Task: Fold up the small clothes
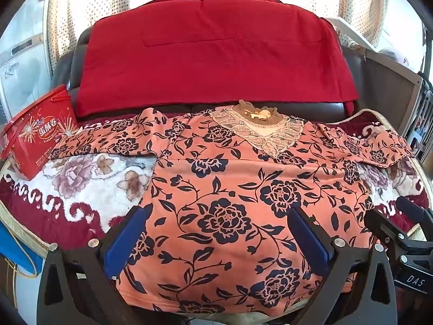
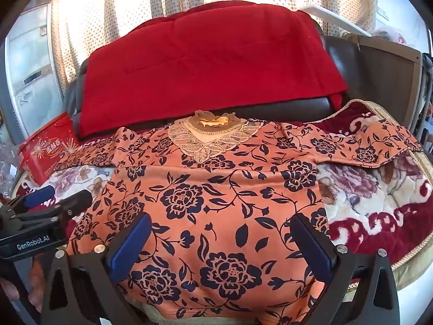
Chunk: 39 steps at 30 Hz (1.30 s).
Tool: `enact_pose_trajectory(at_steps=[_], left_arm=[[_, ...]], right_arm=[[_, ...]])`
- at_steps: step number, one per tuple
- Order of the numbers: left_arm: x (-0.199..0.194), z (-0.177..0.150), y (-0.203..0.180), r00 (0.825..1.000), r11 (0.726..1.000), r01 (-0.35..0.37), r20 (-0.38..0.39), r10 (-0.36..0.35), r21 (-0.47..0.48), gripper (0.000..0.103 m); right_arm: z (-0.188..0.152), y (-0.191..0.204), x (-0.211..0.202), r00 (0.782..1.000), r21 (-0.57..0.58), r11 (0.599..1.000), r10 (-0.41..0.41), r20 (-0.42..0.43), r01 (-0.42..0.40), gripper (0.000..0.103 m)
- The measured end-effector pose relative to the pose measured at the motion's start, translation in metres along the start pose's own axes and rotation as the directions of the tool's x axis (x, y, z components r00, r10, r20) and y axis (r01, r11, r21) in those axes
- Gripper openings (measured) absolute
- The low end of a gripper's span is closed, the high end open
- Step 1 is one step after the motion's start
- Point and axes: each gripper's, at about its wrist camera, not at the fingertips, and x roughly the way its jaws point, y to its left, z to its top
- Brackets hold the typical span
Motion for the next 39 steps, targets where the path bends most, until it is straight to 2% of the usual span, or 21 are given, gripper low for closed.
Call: enact_pose_trajectory(at_steps=[23, 26, 28, 30, 32, 39], left_arm=[[0.0008, -0.0005, 0.0010, 1.000, 1.000, 0.012, 0.024, -0.011, -0.024, 0.103], [0.0014, -0.0012, 0.0001, 0.999, 0.999, 0.023, 0.044, -0.021, -0.036, 0.103], [0.0000, -0.0023, 0.0020, 0.992, 0.996, 0.056, 0.113, -0.049, -0.062, 0.103], [-0.0001, -0.0020, 0.0012, 0.993, 0.997, 0.055, 0.111, -0.048, -0.060, 0.103], [0.0005, -0.0016, 0.0005, 0.994, 0.997, 0.051, 0.096, -0.045, -0.058, 0.103], [0.0029, 0.0004, -0.0023, 0.997, 0.998, 0.046, 0.061, -0.043, -0.051, 0.103]], right_arm=[[0.0082, 0.0066, -0.0016, 1.000, -0.036, 0.999, -0.001, 0.021, 0.002, 0.103], [0.0089, 0.0070, -0.0010, 1.000, -0.061, 0.998, -0.022, 0.019, 0.023, 0.103], [0.0084, 0.0078, -0.0002, 0.999, -0.094, 0.994, -0.049, 0.021, 0.051, 0.103], [0.0079, 0.0086, -0.0004, 0.998, -0.102, 0.993, -0.055, 0.019, 0.057, 0.103], [0.0087, 0.0071, -0.0013, 1.000, -0.040, 0.999, -0.005, 0.021, 0.006, 0.103], [0.0096, 0.0045, 0.0044, 1.000, -0.053, 0.998, -0.020, -0.017, 0.019, 0.103]])
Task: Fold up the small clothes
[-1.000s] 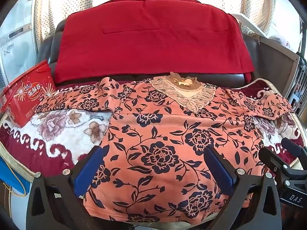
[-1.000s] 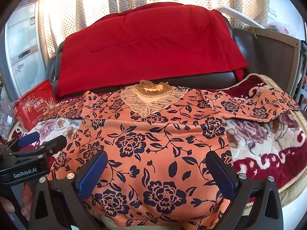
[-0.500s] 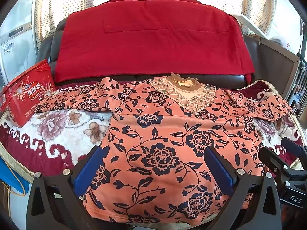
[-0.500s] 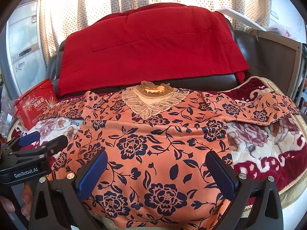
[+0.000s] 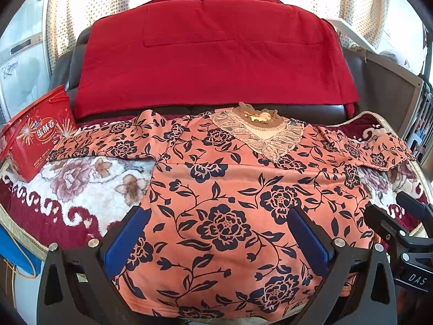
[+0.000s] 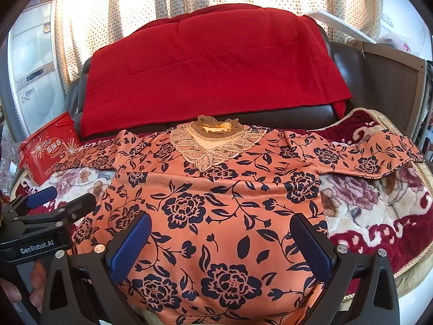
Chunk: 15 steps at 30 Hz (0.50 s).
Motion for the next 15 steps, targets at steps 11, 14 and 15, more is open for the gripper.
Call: enact_pose_trajectory(at_steps=[11, 14, 15], left_arm=[[0.010, 0.008, -0.003, 1.000, 0.999, -0.029, -0.005, 0.029, 0.034, 0.103], [0.017, 0.009, -0.005, 0.999, 0.997, -0.044, 0.002, 0.044, 0.058, 0.103], [0.019, 0.009, -0.006, 0.999, 0.997, -0.044, 0.000, 0.044, 0.062, 0.103]], right_arm=[[0.001, -0.003, 0.017, 1.000, 0.004, 1.000, 0.012, 0.002, -0.012, 0.103], [0.001, -0.006, 0.022, 1.000, 0.012, 1.000, 0.013, -0.008, -0.013, 0.103], [0.001, -0.008, 0.024, 1.000, 0.015, 1.000, 0.015, -0.004, -0.015, 0.103]])
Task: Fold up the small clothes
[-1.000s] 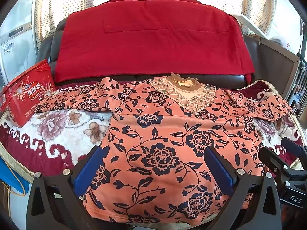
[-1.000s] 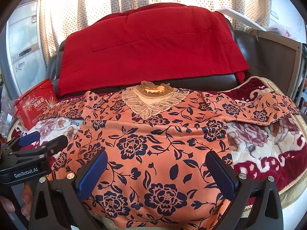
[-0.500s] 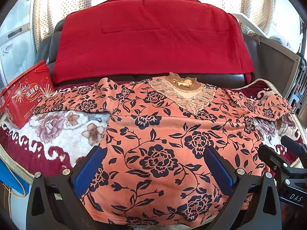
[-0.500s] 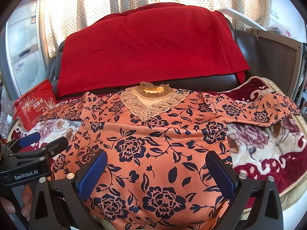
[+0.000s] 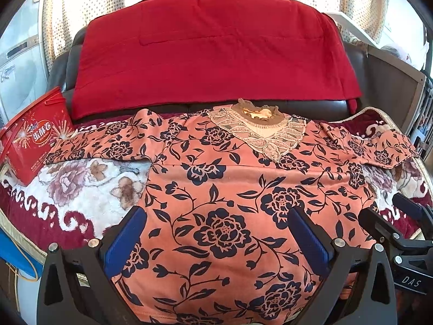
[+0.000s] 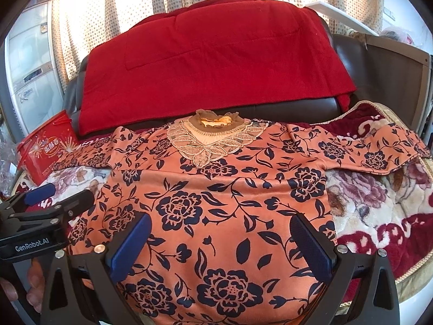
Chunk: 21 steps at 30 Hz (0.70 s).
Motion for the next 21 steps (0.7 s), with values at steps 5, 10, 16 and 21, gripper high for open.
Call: enact_pose_trajectory(at_steps=[5, 10, 16, 21], left_arm=[[0.025, -0.006, 0.006, 0.998, 0.999, 0.031, -0.063, -0.032, -0.028, 0.103], [0.064, -0.019, 0.022, 0.987, 0.995, 0.029, -0.153, -0.043, -0.094, 0.103], [0.103, -0.023, 0.011, 0.972, 0.995, 0.031, -0.228, -0.051, -0.091, 0.103], [0.134, -0.039, 0.027, 0.966, 0.975, 0.073, -0.229, -0.122, -0.212, 0.103]], right_arm=[[-0.004, -0.029, 0.011, 0.998, 0.081, 0.995, 0.064, -0.026, -0.062, 0.103], [-0.010, -0.108, 0.021, 0.991, 0.312, 0.943, 0.130, -0.012, -0.119, 0.103], [-0.006, -0.249, 0.021, 0.998, 0.610, 0.790, 0.018, 0.066, -0.054, 0.102], [0.001, -0.369, 0.016, 0.977, 0.787, 0.612, -0.115, 0.181, -0.074, 0.092]])
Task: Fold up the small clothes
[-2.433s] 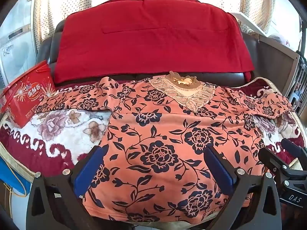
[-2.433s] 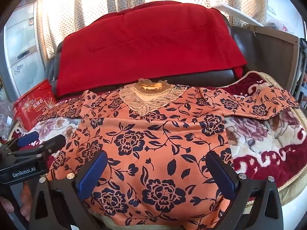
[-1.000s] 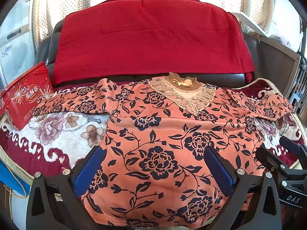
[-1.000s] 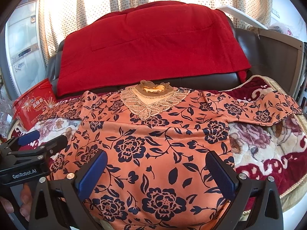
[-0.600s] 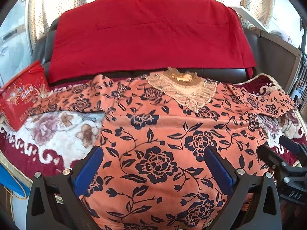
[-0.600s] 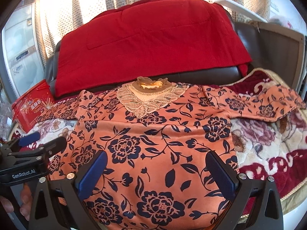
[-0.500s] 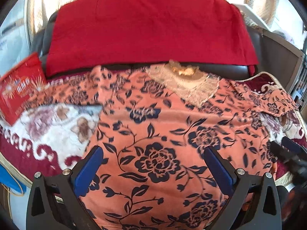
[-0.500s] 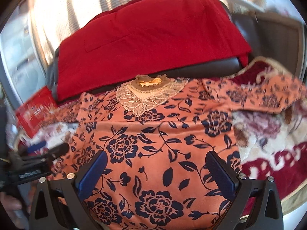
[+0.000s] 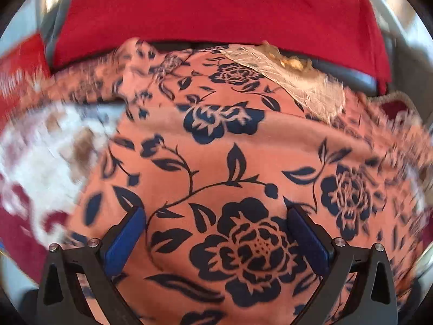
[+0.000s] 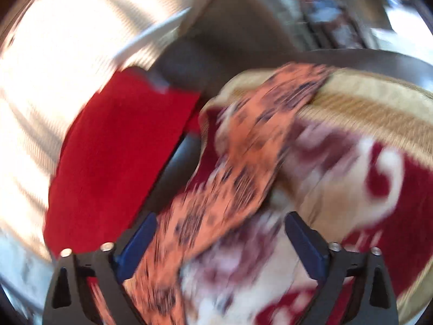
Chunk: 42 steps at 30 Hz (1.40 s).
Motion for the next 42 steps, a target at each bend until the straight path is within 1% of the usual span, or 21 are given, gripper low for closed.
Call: enact_pose_trajectory(at_steps=[2, 5, 10, 13, 14, 15, 16, 18, 22, 24, 27, 30, 31, 32, 34, 36, 38, 39, 40, 41, 42], left_arm=[[0.001, -0.004, 0.011, 0.998, 0.996, 0.050, 0.028, -0.048, -0.074, 0.103], [-0.002, -0.009, 0.008, 0.995, 0.999, 0.052, 0.087, -0.050, -0.016, 0.103], [-0.006, -0.014, 0.015, 0.985, 0.996, 0.085, 0.152, -0.084, 0.003, 0.103], [-0.009, -0.017, 0.017, 0.981, 0.996, 0.083, 0.173, -0.084, 0.015, 0.103], [-0.007, -0.017, 0.019, 0.981, 0.997, 0.078, 0.177, -0.080, 0.022, 0.103], [-0.007, -0.018, 0.020, 0.980, 0.997, 0.080, 0.180, -0.083, 0.024, 0.103], [-0.009, -0.021, 0.022, 0.980, 0.996, 0.082, 0.181, -0.085, 0.026, 0.103], [-0.009, -0.022, 0.024, 0.980, 0.996, 0.082, 0.177, -0.087, 0.034, 0.103], [-0.009, -0.019, 0.027, 0.980, 0.993, 0.108, 0.161, -0.115, 0.052, 0.103], [-0.015, -0.018, 0.029, 0.979, 0.991, 0.125, 0.158, -0.132, 0.049, 0.103], [-0.027, -0.015, 0.043, 0.974, 0.991, 0.134, 0.182, -0.132, -0.004, 0.103], [-0.042, -0.011, 0.066, 0.963, 0.981, 0.164, 0.231, -0.137, -0.103, 0.103], [-0.047, -0.009, 0.075, 0.959, 0.975, 0.174, 0.247, -0.136, -0.140, 0.103], [-0.050, -0.008, 0.082, 0.957, 0.969, 0.181, 0.257, -0.134, -0.168, 0.103], [-0.055, -0.006, 0.095, 0.954, 0.957, 0.195, 0.269, -0.134, -0.216, 0.103], [-0.058, -0.006, 0.102, 0.954, 0.950, 0.201, 0.270, -0.134, -0.241, 0.103], [-0.059, -0.007, 0.105, 0.956, 0.949, 0.199, 0.261, -0.134, -0.243, 0.103], [-0.057, -0.007, 0.104, 0.958, 0.951, 0.197, 0.255, -0.134, -0.238, 0.103], [-0.058, -0.008, 0.104, 0.959, 0.953, 0.197, 0.249, -0.139, -0.229, 0.103], [-0.059, -0.008, 0.104, 0.958, 0.955, 0.201, 0.249, -0.145, -0.219, 0.103], [-0.060, -0.007, 0.104, 0.956, 0.956, 0.205, 0.252, -0.149, -0.212, 0.103]], right_arm=[[0.035, -0.019, 0.007, 0.999, 0.061, 0.998, -0.022, 0.045, 0.019, 0.092], [0.081, -0.039, 0.023, 0.996, 0.106, 0.994, -0.045, 0.074, 0.037, 0.086], [0.115, -0.050, 0.054, 0.991, 0.139, 0.983, -0.128, 0.035, 0.122, 0.078], [0.121, -0.053, 0.071, 0.981, 0.150, 0.970, -0.192, -0.017, 0.192, 0.053], [0.126, -0.052, 0.078, 0.975, 0.130, 0.966, -0.220, -0.041, 0.224, 0.023], [0.129, -0.049, 0.082, 0.965, 0.107, 0.960, -0.256, -0.055, 0.260, 0.017], [0.132, -0.044, 0.084, 0.957, 0.069, 0.955, -0.285, -0.056, 0.289, 0.008], [0.137, -0.019, 0.083, 0.940, -0.031, 0.940, -0.340, -0.033, 0.339, 0.005], [0.126, 0.087, 0.061, 0.969, -0.256, 0.935, -0.241, 0.044, 0.244, 0.005], [0.105, 0.153, 0.045, 0.988, -0.364, 0.919, -0.142, 0.056, 0.152, 0.005], [0.047, 0.254, 0.025, 1.000, -0.528, 0.849, 0.027, 0.014, -0.016, 0.005], [-0.032, 0.322, 0.020, 0.987, -0.619, 0.770, 0.144, -0.073, -0.158, 0.005], [-0.074, 0.345, 0.024, 0.977, -0.649, 0.731, 0.173, -0.124, -0.211, 0.005], [-0.102, 0.352, 0.030, 0.973, -0.667, 0.708, 0.181, -0.147, -0.232, 0.007], [-0.164, 0.362, 0.058, 0.959, -0.678, 0.680, 0.153, -0.239, -0.278, 0.017], [-0.232, 0.355, 0.105, 0.924, -0.682, 0.667, 0.026, -0.381, -0.299, 0.083], [-0.288, 0.327, 0.139, 0.899, -0.707, 0.656, -0.098, -0.426, -0.263, 0.081], [-0.304, 0.313, 0.146, 0.890, -0.713, 0.658, -0.140, -0.433, -0.243, 0.081], [-0.313, 0.296, 0.145, 0.891, -0.706, 0.673, -0.154, -0.428, -0.223, 0.081], [-0.309, 0.289, 0.140, 0.901, -0.708, 0.671, -0.139, -0.410, -0.219, 0.081], [-0.306, 0.283, 0.130, 0.917, -0.731, 0.650, -0.129, -0.376, -0.209, 0.081]])
